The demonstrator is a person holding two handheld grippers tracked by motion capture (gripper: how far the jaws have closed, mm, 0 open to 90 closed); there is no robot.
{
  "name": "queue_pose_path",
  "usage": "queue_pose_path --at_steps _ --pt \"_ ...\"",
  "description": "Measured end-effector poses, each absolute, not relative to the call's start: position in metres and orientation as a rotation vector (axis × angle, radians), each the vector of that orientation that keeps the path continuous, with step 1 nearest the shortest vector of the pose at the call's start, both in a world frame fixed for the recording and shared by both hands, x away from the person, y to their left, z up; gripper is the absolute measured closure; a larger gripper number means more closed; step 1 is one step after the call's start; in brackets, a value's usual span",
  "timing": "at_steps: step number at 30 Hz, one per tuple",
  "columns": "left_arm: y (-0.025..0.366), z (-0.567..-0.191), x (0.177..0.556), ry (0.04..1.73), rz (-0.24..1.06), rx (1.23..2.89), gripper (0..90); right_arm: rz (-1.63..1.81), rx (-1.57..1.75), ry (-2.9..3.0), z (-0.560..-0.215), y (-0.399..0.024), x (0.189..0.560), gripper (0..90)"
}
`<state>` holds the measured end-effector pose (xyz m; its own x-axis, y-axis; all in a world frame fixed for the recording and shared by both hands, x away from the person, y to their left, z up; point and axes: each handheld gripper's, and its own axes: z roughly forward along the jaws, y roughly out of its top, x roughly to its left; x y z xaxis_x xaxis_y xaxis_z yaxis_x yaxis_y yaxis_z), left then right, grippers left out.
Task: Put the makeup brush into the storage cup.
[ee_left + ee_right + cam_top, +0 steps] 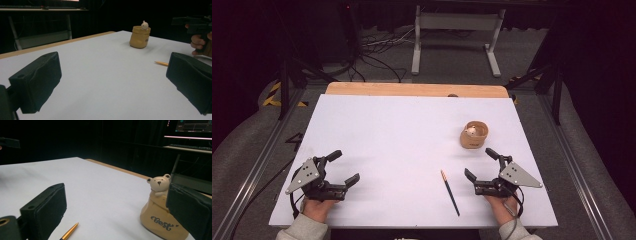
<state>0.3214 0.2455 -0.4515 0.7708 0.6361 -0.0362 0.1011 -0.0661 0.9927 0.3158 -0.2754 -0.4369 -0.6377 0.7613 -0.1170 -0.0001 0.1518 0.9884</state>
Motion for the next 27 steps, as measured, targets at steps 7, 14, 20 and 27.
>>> queue_pose_path --at_steps 7,14,20,27 --pt "0.245 -0.449 0.320 0.592 0.497 1.601 0.5 1.544 0.734 1.793 -0.434 -0.277 0.315 3.6" --pt "0.244 -0.449 0.320 0.594 0.492 1.604 0.6 1.564 0.721 1.815 -0.433 -0.272 0.317 3.5" --pt "0.243 -0.449 0.320 0.597 0.491 1.602 0.5 1.558 0.645 1.876 -0.429 -0.253 0.316 2.3" --pt "0.244 -0.449 0.320 0.600 0.490 1.601 0.2 1.572 0.601 1.918 -0.425 -0.238 0.316 1.5"
